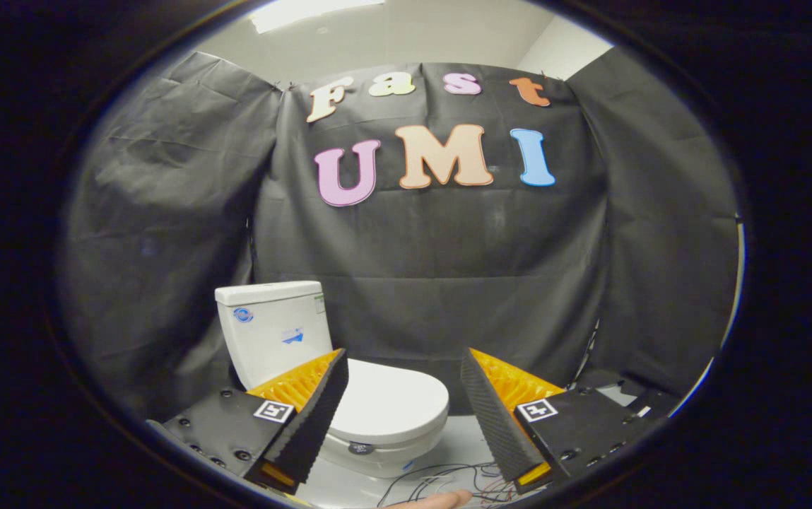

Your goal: Open the toilet lid.

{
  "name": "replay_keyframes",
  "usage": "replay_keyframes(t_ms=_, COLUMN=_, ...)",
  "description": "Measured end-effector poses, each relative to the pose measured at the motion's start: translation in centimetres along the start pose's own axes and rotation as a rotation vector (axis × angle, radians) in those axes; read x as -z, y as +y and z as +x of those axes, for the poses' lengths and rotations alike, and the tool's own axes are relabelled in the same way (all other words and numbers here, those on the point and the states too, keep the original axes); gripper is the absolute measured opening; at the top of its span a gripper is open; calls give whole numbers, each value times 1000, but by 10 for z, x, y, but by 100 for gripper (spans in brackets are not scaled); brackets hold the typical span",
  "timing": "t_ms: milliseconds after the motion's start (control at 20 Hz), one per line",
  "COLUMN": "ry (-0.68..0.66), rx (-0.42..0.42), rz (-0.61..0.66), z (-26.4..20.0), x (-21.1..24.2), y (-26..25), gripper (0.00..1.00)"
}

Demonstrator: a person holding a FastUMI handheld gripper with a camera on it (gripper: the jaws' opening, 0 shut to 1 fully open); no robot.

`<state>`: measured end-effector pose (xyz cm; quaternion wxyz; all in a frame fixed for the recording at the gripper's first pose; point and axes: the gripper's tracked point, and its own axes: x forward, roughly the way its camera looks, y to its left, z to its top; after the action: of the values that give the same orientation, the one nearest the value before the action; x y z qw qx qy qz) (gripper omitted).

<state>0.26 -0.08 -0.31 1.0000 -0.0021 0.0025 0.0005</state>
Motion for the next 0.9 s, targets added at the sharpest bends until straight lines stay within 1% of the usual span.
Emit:
replay_keyframes(t_ms=100, ry=3, rx=3, rz=-2, z=1, x=0, y=2, gripper=99)
replay_keyframes(t_ms=200, ry=-14, rx=6, rz=-6, z=12, x=-3, y=1, gripper=98)
replay_keyframes(t_ms=250, ry=-20, rx=11, rz=-15, z=27, x=-7, y=1, gripper=98)
replay_keyframes(t_ms=300, ry=-19, rx=23, rz=-31, z=52, x=-11, y=1, gripper=98)
replay_keyframes(t_ms=350, ry=-15, rx=69, rz=-59, z=66, x=-11, y=-7, gripper=98)
replay_keyframes(t_ms=400, ry=-46, rx=120, rz=-65, z=69, x=-14, y=-16, gripper=98)
replay_keyframes(t_ms=450, ry=-103, rx=82, rz=-15, z=83, x=-24, y=-6, gripper=98)
replay_keyframes(t_ms=500, ry=-139, rx=52, rz=31, z=87, x=-23, y=7, gripper=97)
replay_keyframes(t_ms=550, ry=-123, rx=45, rz=57, z=92, x=-15, y=14, gripper=97)
replay_keyframes(t_ms=650, ry=-36, rx=57, rz=30, z=105, x=21, y=17, gripper=99)
replay_keyframes(t_ms=700, ry=-6, rx=55, rz=14, z=107, x=32, y=21, gripper=99)
replay_keyframes(t_ms=900, ry=15, rx=28, rz=54, z=114, x=50, y=41, gripper=98)
